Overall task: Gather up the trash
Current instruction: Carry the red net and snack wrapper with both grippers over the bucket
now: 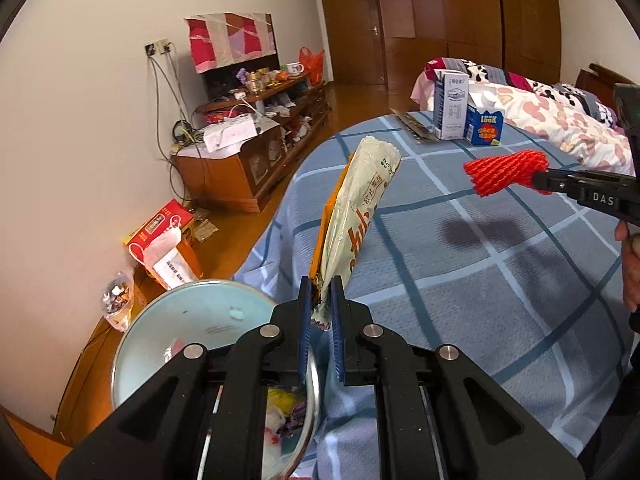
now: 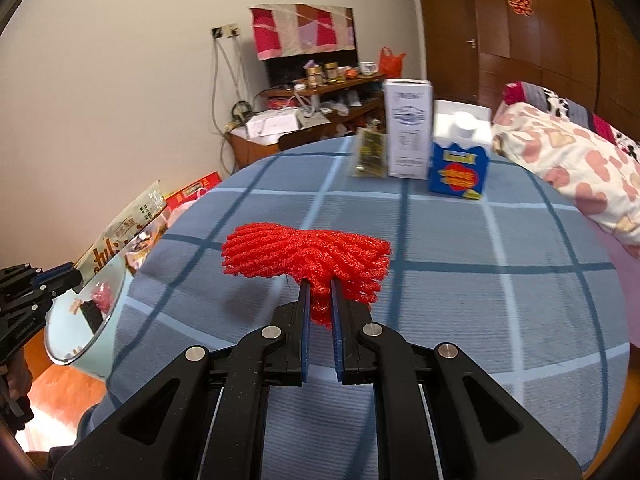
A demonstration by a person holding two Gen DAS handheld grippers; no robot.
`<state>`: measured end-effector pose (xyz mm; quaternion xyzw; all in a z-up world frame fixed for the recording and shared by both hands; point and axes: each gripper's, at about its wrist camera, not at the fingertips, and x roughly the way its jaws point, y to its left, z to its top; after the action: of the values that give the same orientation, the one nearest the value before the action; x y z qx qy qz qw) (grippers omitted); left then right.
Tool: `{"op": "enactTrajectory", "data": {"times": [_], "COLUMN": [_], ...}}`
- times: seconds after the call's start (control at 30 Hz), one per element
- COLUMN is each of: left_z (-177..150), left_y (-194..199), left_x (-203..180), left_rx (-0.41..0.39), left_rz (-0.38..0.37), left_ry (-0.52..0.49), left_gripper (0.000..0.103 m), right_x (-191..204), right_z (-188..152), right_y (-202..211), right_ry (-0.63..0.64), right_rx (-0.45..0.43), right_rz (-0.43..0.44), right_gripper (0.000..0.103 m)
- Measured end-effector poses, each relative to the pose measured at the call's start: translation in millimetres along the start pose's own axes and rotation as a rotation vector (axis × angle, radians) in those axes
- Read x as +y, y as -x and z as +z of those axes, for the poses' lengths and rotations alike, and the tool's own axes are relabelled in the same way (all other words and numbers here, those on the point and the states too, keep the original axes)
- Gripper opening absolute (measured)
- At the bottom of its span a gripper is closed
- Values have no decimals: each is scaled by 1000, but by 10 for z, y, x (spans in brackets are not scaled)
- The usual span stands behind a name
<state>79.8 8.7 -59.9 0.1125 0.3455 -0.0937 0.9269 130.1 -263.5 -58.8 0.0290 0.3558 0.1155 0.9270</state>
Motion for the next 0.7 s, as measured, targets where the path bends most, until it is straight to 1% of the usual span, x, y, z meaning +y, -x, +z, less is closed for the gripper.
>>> {"op": "enactTrajectory", "data": {"times": [0.17,0.7], "left_z": [-89,-424], "left_y": [98,310], "left_x": [147,611], "left_rx": [-3,20], "left_rz": [18,92], "left_ry": [21,94], "left_gripper": [9,9], "right_x": [258,893], "right_z": [4,45], "right_y": [-52,-204], "right_ry": [42,155], "right_rx": [7,25], "right_rz": [31,103], "right_gripper": [10,10]}}
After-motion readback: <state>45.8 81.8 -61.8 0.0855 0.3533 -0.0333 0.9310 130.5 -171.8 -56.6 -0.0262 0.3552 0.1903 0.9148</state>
